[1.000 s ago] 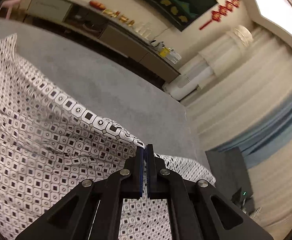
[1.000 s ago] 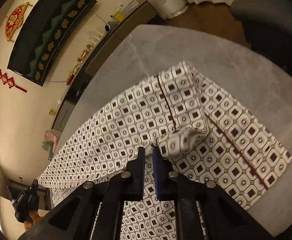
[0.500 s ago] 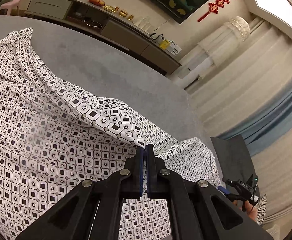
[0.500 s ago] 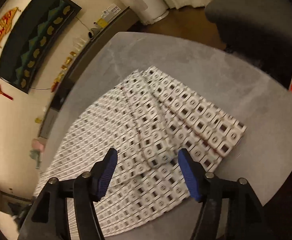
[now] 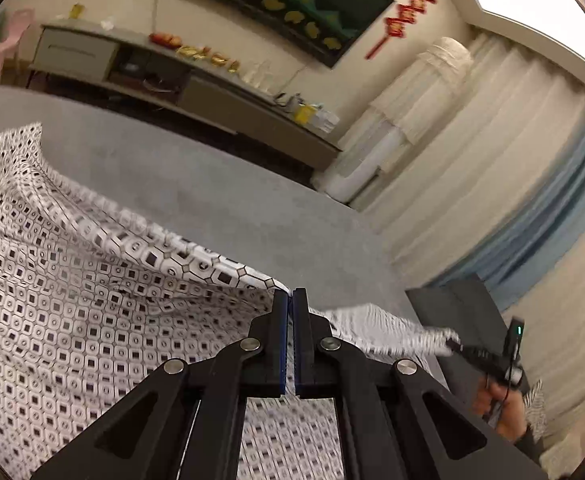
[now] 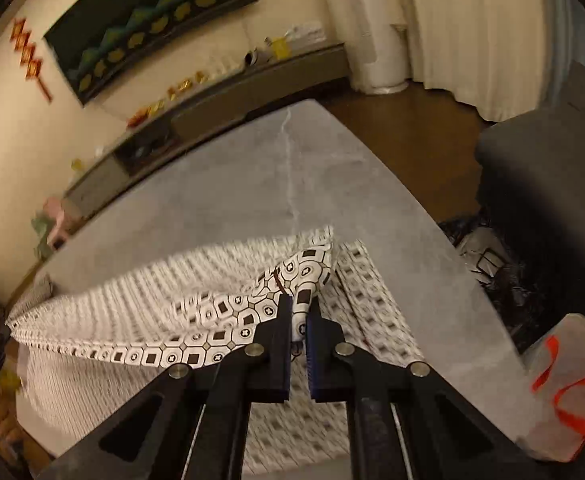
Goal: Fold clothes
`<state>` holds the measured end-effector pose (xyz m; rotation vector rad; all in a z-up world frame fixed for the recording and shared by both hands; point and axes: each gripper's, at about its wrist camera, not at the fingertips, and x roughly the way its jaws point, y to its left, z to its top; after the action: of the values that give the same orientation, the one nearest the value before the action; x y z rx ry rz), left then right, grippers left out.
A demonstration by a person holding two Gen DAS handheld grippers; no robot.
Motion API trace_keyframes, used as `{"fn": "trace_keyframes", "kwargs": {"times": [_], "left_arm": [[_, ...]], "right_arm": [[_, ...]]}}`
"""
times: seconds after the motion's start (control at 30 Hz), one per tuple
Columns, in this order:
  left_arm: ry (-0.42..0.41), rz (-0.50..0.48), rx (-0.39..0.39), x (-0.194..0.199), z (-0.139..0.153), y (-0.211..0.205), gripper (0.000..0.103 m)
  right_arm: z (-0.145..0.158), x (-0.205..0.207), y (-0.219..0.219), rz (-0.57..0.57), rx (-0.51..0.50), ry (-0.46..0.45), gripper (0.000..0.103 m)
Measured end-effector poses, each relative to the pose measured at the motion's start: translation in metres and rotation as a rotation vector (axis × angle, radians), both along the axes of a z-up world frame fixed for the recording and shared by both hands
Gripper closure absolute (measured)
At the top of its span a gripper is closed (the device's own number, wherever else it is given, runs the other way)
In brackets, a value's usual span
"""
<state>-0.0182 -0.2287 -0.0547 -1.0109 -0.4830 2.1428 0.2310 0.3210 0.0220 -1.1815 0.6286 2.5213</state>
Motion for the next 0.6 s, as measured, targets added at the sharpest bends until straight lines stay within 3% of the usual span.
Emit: {"fn": "trace_keyframes", "kwargs": {"times": [0.03, 0.1, 0.2, 0.27, 0.43, 0.5, 0.6], "left_arm": [[-0.006, -0.024, -0.007, 0.011, 0.0, -0.001, 0.103], [-0.094, -0.072, -0.062, 0.034, -0.03, 0.003, 0.103], [-0.203, -0.086, -0.123, 0.047, -0.076, 0.012, 0.103], [-0.252, -0.082, -0.156, 0.051, -0.1, 0.019, 0.103], [-0.12, -0.09, -0.165, 0.064, -0.061, 0.021, 0.103], [-0.08, -0.098, -0.173, 0.076, -0.049, 0.018, 0.103], [-0.117, -0.113, -0.214, 0.077, -0.067, 0.025, 0.103]], "right_arm": [[-0.005, 0.008, 0.004, 0.016, 0.013, -0.043, 0.096], [-0.02, 0.023, 0.015, 0.03, 0.025, -0.129, 0.096], [-0.051, 0.038, 0.033, 0.006, -0.016, -0.201, 0.096], [-0.055, 0.036, 0.038, 0.004, -0.011, -0.205, 0.096], [-0.011, 0.041, 0.022, 0.08, 0.09, -0.118, 0.096], [-0.018, 0.049, 0.014, 0.13, 0.109, -0.164, 0.096], [-0.045, 0.055, 0.011, 0.167, 0.123, -0.257, 0.096]]}}
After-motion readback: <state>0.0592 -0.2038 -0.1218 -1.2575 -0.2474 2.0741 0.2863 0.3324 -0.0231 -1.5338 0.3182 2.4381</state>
